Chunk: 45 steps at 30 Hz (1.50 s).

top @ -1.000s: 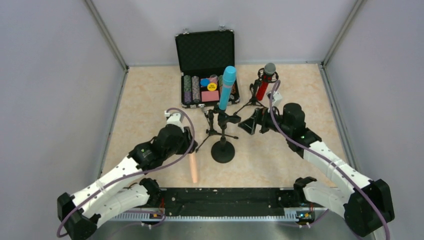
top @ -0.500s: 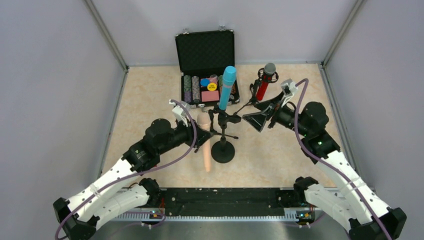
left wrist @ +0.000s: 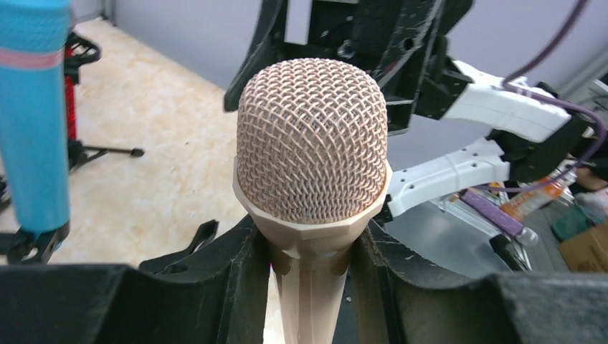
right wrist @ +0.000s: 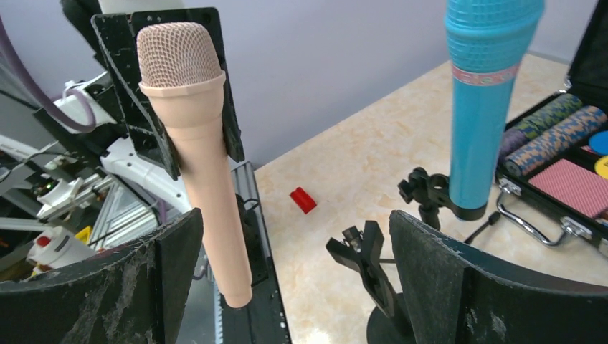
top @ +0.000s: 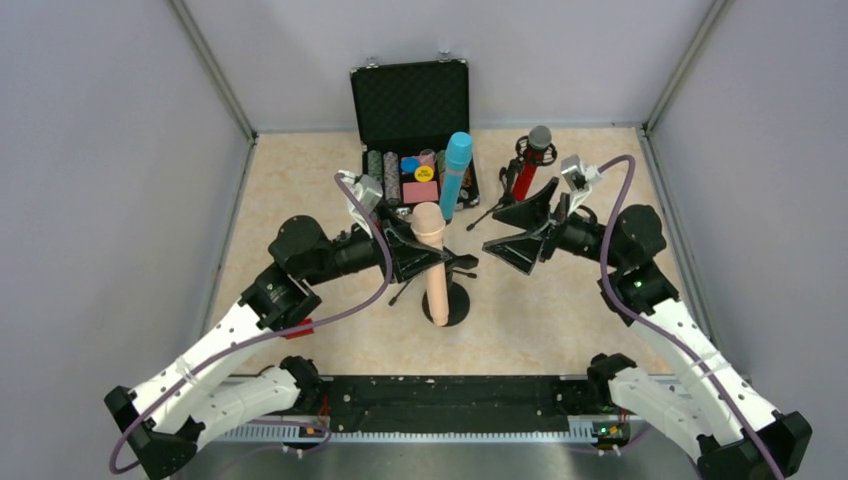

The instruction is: Attach the microphones to the stand

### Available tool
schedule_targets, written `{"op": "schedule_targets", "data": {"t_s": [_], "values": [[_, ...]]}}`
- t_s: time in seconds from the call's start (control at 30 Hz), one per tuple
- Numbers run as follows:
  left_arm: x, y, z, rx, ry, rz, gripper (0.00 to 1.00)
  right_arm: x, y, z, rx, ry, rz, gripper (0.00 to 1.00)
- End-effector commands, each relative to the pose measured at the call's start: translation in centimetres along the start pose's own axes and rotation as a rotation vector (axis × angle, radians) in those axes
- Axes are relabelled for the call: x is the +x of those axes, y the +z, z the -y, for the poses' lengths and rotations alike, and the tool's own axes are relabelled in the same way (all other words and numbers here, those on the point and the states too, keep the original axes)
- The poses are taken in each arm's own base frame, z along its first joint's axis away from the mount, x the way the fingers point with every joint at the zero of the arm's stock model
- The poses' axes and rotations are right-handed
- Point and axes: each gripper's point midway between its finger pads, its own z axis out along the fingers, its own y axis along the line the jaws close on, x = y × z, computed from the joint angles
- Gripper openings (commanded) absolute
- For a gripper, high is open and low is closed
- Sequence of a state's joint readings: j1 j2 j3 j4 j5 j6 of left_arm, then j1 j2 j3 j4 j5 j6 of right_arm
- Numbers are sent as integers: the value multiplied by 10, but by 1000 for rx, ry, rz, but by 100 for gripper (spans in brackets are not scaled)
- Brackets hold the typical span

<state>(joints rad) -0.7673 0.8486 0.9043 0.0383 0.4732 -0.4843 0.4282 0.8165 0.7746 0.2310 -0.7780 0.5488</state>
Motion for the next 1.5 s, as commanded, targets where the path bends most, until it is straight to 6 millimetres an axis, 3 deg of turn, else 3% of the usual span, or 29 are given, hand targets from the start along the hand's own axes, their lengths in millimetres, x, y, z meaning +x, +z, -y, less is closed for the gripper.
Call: {"op": "schedule_targets", "data": {"t_s": [0.0, 0.17, 0.6, 0.97, 1.47], "values": [[-38, 0, 44, 191, 87, 79, 0, -17, 1, -34, -161, -55, 28, 98], [-47, 4, 54, 253, 93, 110, 0, -13, 2, -41, -215, -54, 2, 98], [-54, 27, 58, 325, 76, 76, 0, 0, 15, -56, -299, -19, -37, 90], [-48, 39, 52, 342, 42, 47, 0, 7, 29, -62, -338, 17, -44, 84], [-50, 47, 42, 303, 57, 71, 0, 16, 41, -79, -418, 52, -72, 66]]}}
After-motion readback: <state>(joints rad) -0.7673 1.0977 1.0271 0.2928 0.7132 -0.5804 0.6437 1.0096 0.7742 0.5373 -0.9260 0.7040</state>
